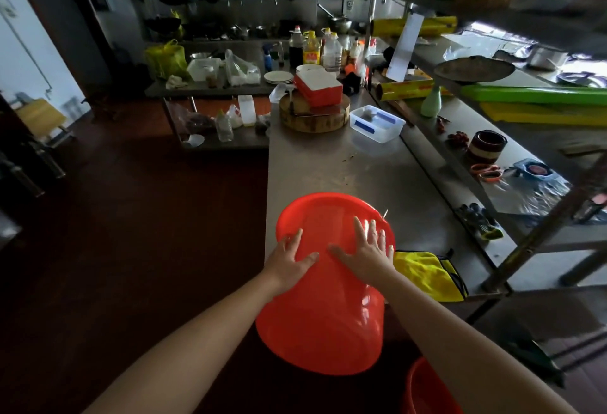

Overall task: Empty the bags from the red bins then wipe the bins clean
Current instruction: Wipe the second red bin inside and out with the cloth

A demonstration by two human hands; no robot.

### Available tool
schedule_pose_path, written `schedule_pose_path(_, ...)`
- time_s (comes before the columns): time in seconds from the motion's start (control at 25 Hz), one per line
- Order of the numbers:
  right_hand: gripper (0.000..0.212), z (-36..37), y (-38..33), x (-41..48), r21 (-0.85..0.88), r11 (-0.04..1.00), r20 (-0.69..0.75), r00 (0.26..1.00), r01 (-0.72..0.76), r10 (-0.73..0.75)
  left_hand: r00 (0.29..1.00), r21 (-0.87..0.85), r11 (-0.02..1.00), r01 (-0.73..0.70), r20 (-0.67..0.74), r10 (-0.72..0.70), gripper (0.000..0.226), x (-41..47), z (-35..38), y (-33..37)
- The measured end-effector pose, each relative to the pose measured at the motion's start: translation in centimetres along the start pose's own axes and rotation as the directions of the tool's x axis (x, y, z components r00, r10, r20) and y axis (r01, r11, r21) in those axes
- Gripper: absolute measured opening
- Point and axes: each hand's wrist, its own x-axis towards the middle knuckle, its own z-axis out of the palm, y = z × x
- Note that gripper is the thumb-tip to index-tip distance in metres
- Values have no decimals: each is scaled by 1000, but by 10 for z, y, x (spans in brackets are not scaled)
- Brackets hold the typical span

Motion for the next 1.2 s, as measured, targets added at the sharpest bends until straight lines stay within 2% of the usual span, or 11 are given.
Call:
schedule_pose_path(0.12, 112, 11, 12, 16, -141, 982, -123, 982, 123, -140, 1000, 297, 955, 9, -23, -2, 102, 9, 18, 7)
schedule_pose_path(0.24, 116, 22, 21, 30, -255, 939, -147, 951, 229, -271, 991, 433, 898, -77, -63, 115, 118, 21, 20, 7)
schedule_pose_path(0.44, 110, 15, 32, 52, -148, 944, -173, 932, 295, -319, 952, 587, 766, -260, 24, 305, 132, 53, 6, 20)
schedule_pose_path(0.52, 93, 10, 37, 58, -71, 930, -202, 908, 361, -368, 942, 611, 731, -302, 72, 329, 128, 70, -2, 32)
schedule_pose_path(0.64, 61, 3, 45, 73, 59, 955, -333, 907, 291, -256, 950, 609, 735, -299, 115, 291, 117, 91, -10, 53)
schedule_pose_path(0.76, 61, -10, 53, 92, 242, 970, -303, 949, -13, 88, 949, 592, 745, -309, 136, 285, 111, 96, -2, 65)
schedule_pose_path(0.84, 71, -19, 66, 109, 442, 876, -150, 947, -193, 285, 943, 591, 738, -325, 145, 300, 110, 93, 3, 64)
schedule_pose_path(0.96, 82, -27, 77, 126, 663, 688, -48, 901, -294, 431, 936, 601, 722, -343, 149, 321, 110, 82, 4, 54)
schedule_pose_path(1.08, 34, -41, 69, 129, 892, 338, 94, 855, -299, 510, 913, 587, 707, -393, 160, 375, 102, 63, -3, 41)
schedule_pose_path(1.12, 20, -45, 67, 127, 910, 266, 145, 845, -318, 514, 899, 554, 715, -426, 171, 404, 93, 57, -5, 38)
schedule_pose_path(1.2, 19, -53, 59, 117, 888, 237, 263, 856, -395, 445, 874, 427, 766, -481, 167, 456, 71, 46, -9, 32)
